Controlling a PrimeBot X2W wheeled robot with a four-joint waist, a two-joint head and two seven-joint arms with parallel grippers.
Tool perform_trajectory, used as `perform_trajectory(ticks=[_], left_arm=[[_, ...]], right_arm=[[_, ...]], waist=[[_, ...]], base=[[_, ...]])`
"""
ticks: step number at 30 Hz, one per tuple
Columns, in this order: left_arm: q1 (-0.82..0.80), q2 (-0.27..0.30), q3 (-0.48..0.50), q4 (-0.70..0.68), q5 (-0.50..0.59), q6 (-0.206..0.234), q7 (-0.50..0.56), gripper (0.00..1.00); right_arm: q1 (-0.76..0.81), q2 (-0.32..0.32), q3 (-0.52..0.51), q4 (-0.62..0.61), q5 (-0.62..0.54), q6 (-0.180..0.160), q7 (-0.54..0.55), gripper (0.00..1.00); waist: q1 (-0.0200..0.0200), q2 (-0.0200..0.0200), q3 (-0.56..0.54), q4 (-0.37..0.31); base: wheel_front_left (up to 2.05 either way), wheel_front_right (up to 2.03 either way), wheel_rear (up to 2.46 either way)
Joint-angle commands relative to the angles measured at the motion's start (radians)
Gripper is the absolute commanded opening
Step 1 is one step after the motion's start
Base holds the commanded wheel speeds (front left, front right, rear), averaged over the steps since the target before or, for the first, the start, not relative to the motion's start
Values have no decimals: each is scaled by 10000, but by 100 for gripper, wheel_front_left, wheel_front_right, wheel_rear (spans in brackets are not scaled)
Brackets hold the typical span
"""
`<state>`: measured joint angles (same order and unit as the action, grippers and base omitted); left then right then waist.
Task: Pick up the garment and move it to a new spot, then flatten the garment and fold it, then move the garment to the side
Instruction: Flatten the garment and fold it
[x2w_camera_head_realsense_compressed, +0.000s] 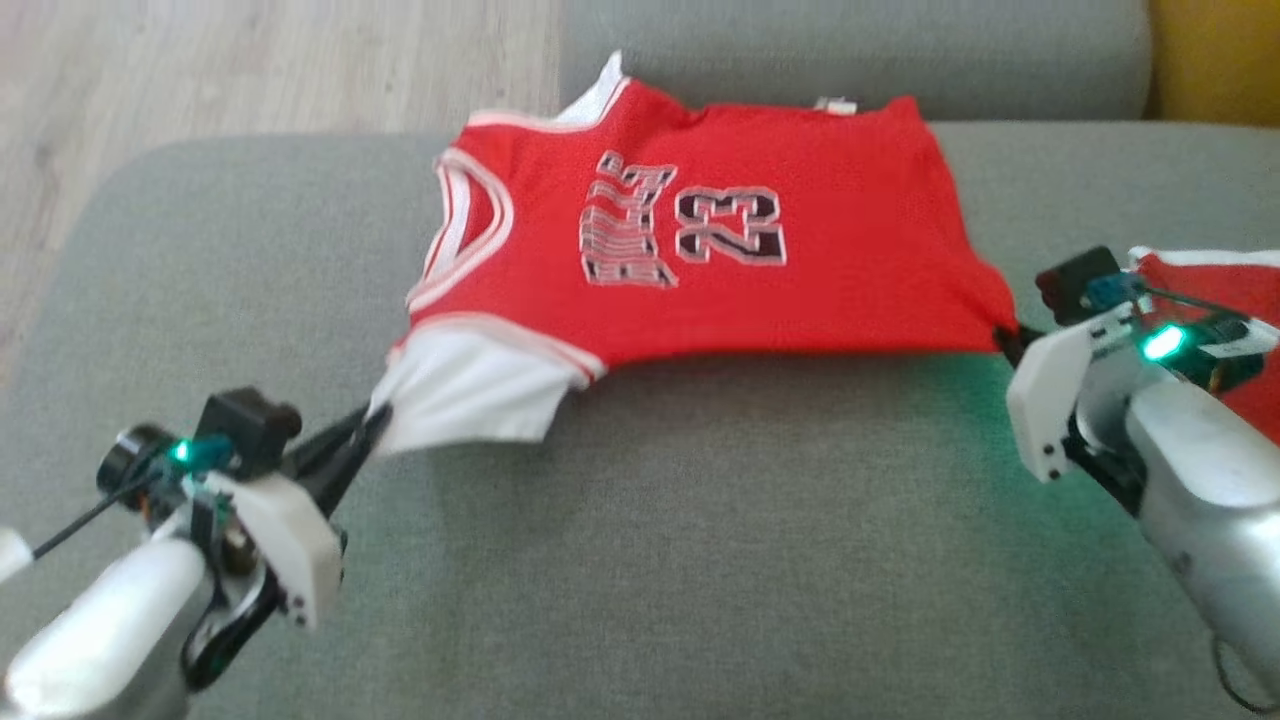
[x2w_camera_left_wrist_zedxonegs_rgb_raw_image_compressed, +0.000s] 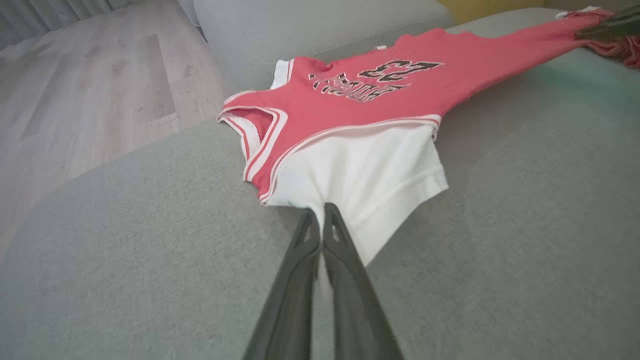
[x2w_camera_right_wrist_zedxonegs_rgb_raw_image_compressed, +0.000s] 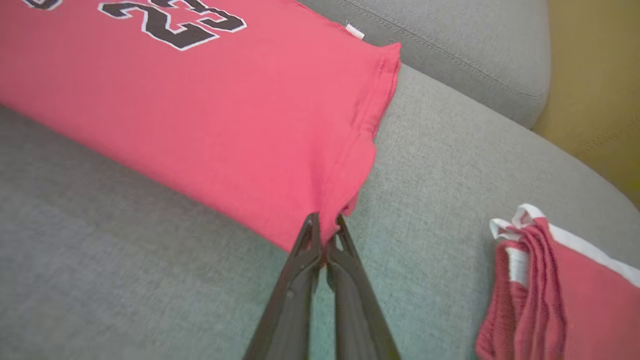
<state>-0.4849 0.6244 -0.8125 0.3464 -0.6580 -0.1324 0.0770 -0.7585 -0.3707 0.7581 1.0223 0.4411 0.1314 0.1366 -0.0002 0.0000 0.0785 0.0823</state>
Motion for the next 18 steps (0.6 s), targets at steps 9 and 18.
perform_trajectory(ticks=[9,18], left_arm=[[1027,1663,543,-2671,-854,766,1228,0],[1189,1826,824,-3526,-1066,1372,1335,0]], right_arm=[[1434,-2910,1424,-4332,3546,-7,1760,0],[1855,-3551,759,-5729,4176,-7,1625,0]], waist=[[2,0,-586,-206],[2,0,-341,-309]], base=[[0,0,0],[0,0,0]])
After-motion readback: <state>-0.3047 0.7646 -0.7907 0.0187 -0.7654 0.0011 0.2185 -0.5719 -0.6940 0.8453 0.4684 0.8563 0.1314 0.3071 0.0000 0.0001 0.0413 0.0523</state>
